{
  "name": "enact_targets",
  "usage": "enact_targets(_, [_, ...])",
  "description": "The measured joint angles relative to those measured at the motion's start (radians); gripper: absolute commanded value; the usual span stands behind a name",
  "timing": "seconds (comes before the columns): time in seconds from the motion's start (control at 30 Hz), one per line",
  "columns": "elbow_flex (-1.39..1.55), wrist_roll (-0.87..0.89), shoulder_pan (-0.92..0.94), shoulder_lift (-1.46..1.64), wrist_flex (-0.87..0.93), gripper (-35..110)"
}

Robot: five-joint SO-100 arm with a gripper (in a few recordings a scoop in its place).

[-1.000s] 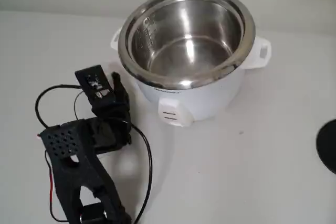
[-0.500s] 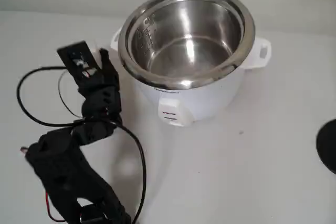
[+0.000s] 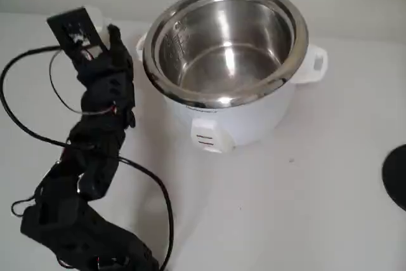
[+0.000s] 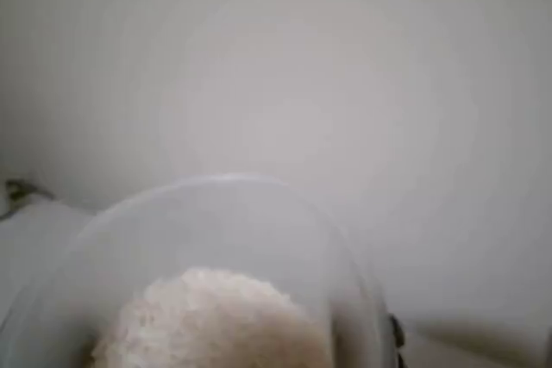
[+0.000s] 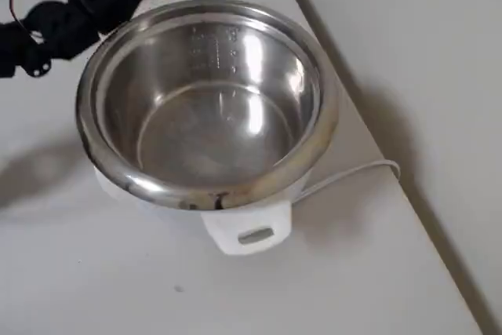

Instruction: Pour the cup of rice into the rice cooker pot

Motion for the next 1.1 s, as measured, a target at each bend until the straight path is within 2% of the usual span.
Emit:
enact_targets(0.23, [-0.207, 0.097, 0.084, 0.043, 0.222, 12])
enact_targets(0.53, [-0.405, 0.368, 0.295, 0.044, 0.486, 12])
enact_targets(0.87, [-0.601, 0.867, 0.407, 0.044, 0.871, 12])
enact_targets(1.1, [-0.666, 1.223, 0.403, 0.044, 1.043, 12])
